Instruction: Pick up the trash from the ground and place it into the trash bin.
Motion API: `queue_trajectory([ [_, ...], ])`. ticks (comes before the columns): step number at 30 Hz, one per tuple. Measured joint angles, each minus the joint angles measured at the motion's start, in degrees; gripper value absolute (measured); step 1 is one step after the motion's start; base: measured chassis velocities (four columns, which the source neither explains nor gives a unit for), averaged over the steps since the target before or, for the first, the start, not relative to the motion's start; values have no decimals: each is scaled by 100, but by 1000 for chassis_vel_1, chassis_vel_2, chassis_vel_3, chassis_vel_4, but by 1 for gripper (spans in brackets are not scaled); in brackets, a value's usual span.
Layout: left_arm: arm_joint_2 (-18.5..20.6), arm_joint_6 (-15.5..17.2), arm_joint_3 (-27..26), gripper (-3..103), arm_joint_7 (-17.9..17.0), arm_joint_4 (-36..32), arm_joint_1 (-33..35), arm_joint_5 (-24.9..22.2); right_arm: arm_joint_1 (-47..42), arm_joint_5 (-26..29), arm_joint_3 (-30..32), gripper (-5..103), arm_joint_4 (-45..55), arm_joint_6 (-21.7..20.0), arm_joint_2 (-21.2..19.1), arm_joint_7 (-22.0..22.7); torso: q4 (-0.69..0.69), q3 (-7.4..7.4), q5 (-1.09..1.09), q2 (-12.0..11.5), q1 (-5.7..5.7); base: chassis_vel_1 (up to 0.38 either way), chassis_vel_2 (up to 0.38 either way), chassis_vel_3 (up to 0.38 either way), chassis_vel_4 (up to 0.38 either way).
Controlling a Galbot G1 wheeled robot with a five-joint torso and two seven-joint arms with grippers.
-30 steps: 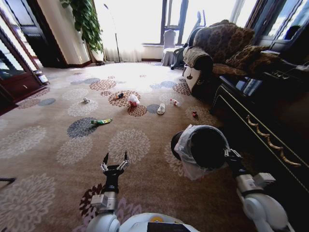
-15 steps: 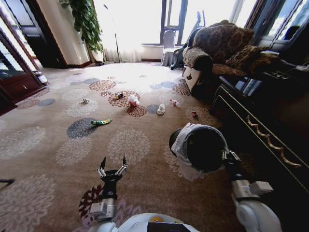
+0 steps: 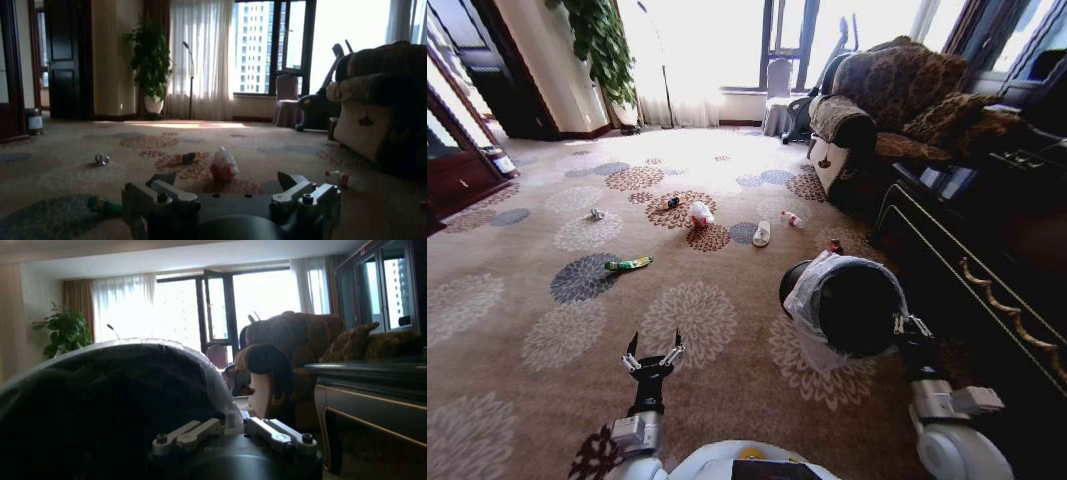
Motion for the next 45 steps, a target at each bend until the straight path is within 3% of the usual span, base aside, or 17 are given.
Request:
queue_trajectory([
  [12,-43,-93,12,100,93,175,-115,18,2,-93,-58,0,-162,52,97,0,1,-2,2,1,-4,66,16,-73,-26],
  [31,-59,-180,109,100,199,325,-132,94,-179,-171,-189,0,-138,281,199,-6,0,-2,-8,0,-3,223,227,-235,-234],
  [38,-41,-302,95,100,294,362,-211,-13,-193,-228,-267,0,-94,446,219,-3,-1,-2,4,1,-3,0,39,4,-45],
  [45,-12,-327,35,100,325,384,-282,-71,-237,-248,-218,0,-83,450,248,-1,-1,-2,0,1,-3,-17,-17,15,10],
])
